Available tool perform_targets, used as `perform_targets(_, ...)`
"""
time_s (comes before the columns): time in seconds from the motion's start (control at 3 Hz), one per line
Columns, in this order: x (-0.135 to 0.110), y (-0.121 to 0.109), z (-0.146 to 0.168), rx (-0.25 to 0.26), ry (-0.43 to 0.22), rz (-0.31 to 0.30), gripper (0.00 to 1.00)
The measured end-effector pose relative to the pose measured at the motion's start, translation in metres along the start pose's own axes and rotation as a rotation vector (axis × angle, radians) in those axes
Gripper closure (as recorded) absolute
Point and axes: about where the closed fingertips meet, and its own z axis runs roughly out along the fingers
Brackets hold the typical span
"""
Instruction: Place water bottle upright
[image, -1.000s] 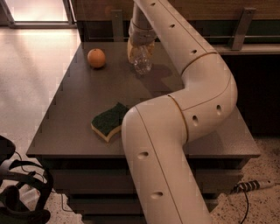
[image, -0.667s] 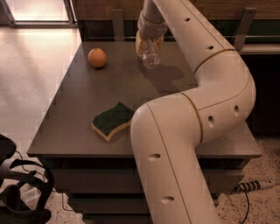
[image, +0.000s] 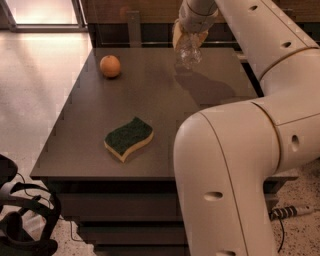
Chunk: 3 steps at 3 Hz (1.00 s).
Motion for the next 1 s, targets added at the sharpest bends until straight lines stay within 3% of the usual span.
perform_targets(0.33,0.003,-0.013,-0.026,-0.023,-0.088,-0.024,1.00)
perform_targets(1.0,-0.006,-0.016,-0.067,-0.157,-0.391,-0.199,1.00)
